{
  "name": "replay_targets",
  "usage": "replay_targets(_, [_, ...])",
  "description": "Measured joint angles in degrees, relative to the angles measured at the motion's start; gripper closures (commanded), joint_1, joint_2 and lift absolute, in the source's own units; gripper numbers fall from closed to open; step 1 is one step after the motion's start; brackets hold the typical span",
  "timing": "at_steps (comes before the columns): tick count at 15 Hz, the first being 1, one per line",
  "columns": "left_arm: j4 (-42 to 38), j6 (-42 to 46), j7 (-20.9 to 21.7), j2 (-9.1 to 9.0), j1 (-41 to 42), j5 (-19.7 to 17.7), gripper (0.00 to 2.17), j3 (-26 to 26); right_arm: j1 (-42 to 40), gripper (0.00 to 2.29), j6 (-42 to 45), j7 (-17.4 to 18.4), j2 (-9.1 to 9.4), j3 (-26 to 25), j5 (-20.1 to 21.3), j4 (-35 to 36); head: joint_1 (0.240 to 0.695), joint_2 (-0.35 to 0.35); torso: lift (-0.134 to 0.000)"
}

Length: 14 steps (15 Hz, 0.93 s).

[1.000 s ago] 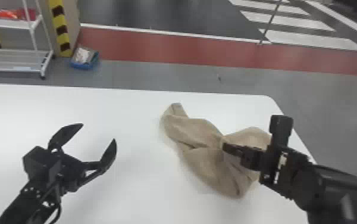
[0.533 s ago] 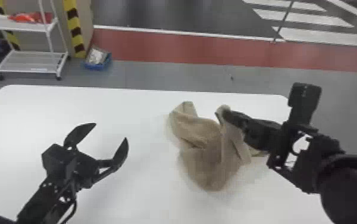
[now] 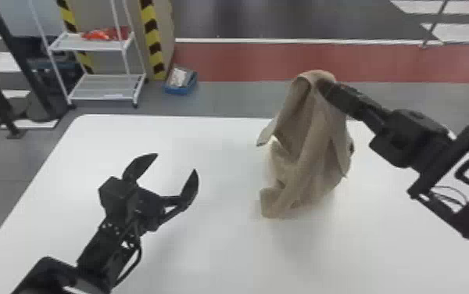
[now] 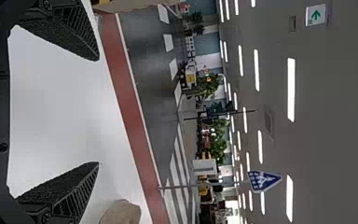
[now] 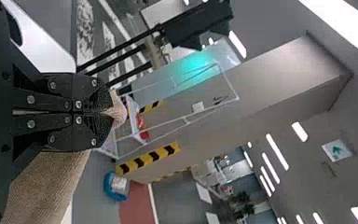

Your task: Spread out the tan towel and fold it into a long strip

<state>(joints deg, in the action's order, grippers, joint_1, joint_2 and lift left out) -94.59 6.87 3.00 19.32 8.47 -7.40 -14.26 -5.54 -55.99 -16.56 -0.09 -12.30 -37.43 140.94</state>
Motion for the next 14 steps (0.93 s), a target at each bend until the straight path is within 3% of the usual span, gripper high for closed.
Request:
replay_targets(4, [1.1,0.0,0.0,-0.31,0.1,0.4,0.09,-0.2,-0.1,1.9,5.9,-3.4,0.0,-0.3,-9.1,-3.5,0.67,0.059,-0.124])
replay_targets(9, [2.3,0.2,0.0,-0.62,-0.5,0.8,0.09,-0.7,0.1,1.9,8.2,-4.9,0.0,-0.7,-5.0,-13.1,0.695,0.027,-0.124])
replay_targets(10, [2.6,0.2,-0.4,-0.65,-0.8,0.8,0.09,-0.7,0.8,1.9,6.6,-6.7,0.0,-0.6,-5.0,-15.3,0.695,0.031,-0.124])
replay_targets(12, [3.1,0.2,-1.0,-0.69,-1.4,0.7,0.09,-0.5,2.0,1.9,2.9,-14.3,-0.32,0.2,-5.8,-18.8,0.695,0.073,-0.124])
replay_targets(14, [3.9,0.6,-2.0,-0.66,-2.0,0.5,0.09,0.1,3.1,1.9,-4.4,-19.9,-2.55,0.8,-6.2,-19.8,0.695,0.109,-0.124])
